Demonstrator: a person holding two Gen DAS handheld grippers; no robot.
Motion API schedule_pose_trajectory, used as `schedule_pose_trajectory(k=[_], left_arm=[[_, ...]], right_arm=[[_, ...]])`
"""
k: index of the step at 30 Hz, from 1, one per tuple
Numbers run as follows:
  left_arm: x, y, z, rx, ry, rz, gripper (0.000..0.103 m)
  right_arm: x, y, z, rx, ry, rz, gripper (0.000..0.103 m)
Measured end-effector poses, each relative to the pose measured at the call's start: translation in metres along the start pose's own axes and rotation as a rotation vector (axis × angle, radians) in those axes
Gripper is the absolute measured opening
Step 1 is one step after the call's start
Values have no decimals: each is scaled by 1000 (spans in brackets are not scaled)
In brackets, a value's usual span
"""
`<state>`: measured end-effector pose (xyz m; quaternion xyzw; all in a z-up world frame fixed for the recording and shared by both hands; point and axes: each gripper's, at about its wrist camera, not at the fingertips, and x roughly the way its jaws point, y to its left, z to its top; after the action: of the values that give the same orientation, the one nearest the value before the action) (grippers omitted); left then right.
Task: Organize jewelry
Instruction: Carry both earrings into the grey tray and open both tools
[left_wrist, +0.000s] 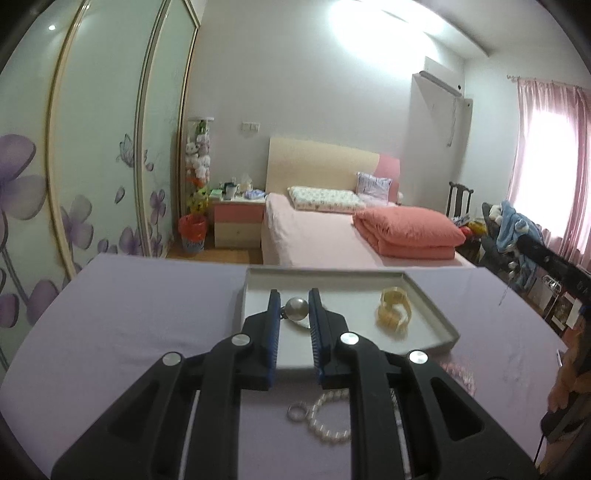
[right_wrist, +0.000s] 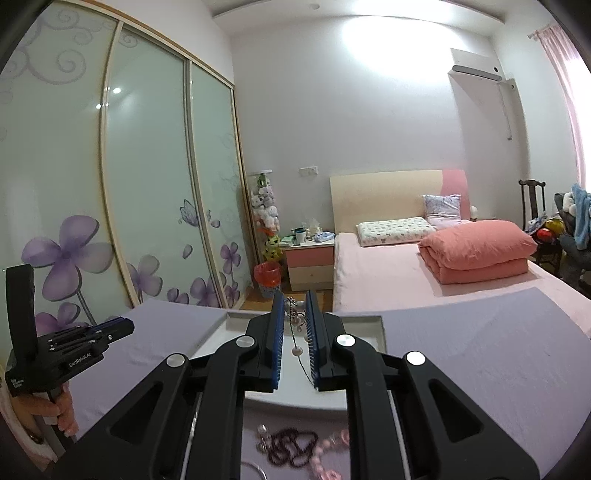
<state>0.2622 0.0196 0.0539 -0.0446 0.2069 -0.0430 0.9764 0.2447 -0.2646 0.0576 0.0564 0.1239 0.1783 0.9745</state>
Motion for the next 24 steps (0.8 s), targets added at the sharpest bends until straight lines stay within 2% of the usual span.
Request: schedule_pose_trajectory(k=[8, 15, 24], left_arm=[[47, -17, 19, 16, -21, -27, 16], [101, -15, 15, -21, 28, -20, 16], [147, -15, 1, -19, 106, -14, 16]], right_arm=[[57, -8, -3, 23, 53, -7, 13], [106, -22, -21, 54, 118, -48, 13], [137, -25, -45, 76, 215, -47, 14]])
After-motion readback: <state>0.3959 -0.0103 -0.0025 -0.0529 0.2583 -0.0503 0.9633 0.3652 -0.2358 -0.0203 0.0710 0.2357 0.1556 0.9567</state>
